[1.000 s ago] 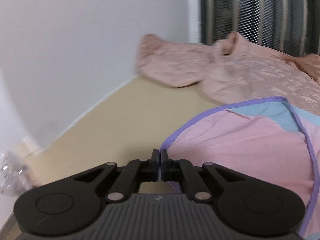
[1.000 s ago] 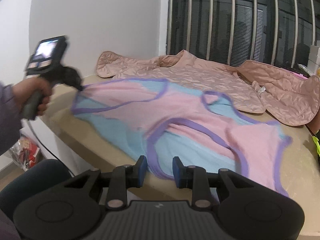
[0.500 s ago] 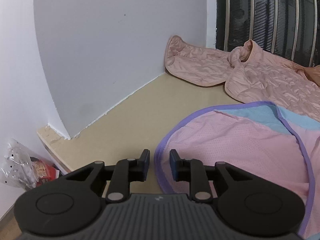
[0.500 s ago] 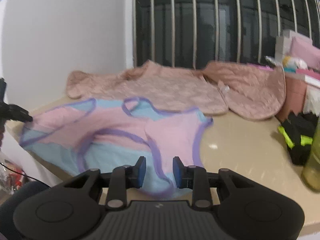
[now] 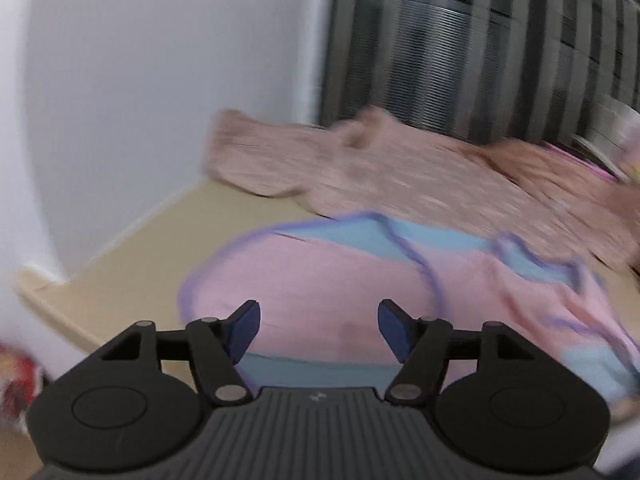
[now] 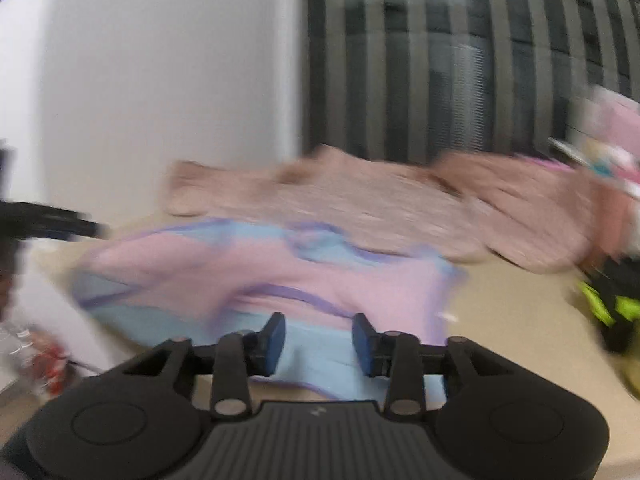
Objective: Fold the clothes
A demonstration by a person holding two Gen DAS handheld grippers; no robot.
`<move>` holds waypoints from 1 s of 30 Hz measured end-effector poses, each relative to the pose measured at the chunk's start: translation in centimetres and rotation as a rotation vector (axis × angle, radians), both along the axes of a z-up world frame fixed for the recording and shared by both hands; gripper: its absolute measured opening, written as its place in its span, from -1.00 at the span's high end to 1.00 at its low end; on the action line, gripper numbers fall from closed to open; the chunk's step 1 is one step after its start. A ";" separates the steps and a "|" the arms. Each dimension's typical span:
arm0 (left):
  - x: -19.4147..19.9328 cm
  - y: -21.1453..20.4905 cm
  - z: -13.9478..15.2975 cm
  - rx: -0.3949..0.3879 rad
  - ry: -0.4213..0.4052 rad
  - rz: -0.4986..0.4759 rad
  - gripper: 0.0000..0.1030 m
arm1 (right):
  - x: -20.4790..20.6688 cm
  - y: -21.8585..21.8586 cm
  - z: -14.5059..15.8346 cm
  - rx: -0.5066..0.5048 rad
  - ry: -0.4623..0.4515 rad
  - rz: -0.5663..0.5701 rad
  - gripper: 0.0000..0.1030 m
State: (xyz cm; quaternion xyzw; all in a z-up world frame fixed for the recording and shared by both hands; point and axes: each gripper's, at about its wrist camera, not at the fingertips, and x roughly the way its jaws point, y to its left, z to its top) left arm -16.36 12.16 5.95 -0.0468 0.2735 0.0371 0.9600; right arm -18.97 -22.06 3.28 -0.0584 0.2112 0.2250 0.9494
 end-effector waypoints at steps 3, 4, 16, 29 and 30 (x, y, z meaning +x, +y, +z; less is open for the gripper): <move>-0.8 -1.9 -0.3 0.061 -0.002 -0.087 -0.46 | 0.2 3.5 -1.3 -0.091 0.013 0.089 0.25; -1.0 -2.0 -0.6 0.065 0.011 -0.091 -0.46 | 0.4 4.2 -1.8 -0.101 0.027 0.100 0.39; -4.3 -4.6 -4.1 0.253 0.046 -0.274 -0.50 | 0.2 4.5 -1.4 -0.008 -0.020 0.141 0.26; -6.8 -7.4 -6.8 0.546 -0.097 -0.444 -0.51 | 0.1 7.9 -3.9 -0.280 -0.077 0.254 0.25; -7.0 -7.7 -7.0 0.577 -0.112 -0.453 -0.45 | 0.2 7.8 -3.7 -0.273 -0.070 0.258 0.46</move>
